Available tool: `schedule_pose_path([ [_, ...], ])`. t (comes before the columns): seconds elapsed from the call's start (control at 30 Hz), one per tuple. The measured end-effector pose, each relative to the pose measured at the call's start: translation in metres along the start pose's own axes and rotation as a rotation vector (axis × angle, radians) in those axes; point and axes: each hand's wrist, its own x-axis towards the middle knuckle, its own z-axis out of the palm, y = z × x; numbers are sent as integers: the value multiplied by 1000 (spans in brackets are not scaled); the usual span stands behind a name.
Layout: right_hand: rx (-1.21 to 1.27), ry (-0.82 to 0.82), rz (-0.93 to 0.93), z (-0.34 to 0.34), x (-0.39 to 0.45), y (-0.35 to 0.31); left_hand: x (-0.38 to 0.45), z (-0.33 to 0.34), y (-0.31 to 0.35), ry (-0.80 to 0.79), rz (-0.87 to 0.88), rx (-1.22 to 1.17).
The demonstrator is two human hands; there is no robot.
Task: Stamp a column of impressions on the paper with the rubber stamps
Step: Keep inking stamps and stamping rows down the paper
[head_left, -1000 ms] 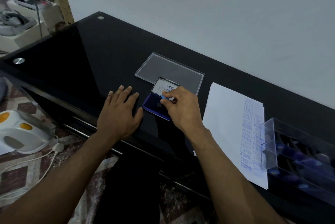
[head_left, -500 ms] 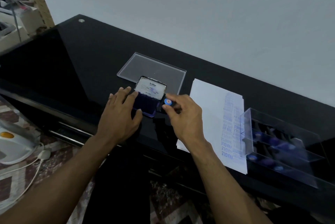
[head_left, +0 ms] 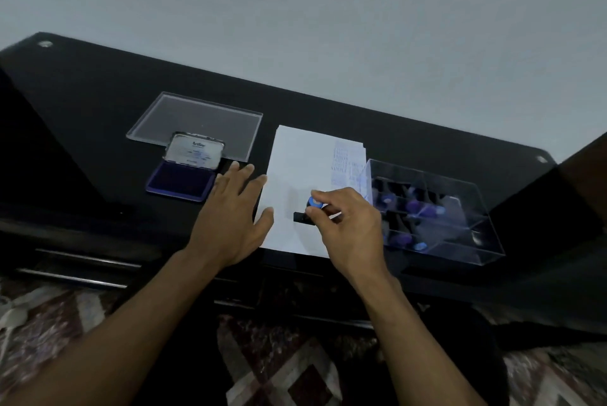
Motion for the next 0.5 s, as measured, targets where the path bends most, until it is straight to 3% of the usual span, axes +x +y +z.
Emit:
schedule_pose_path([
  [0.5, -38, 27, 3, -34, -23, 21, 12, 37, 31, -155, 58, 1],
])
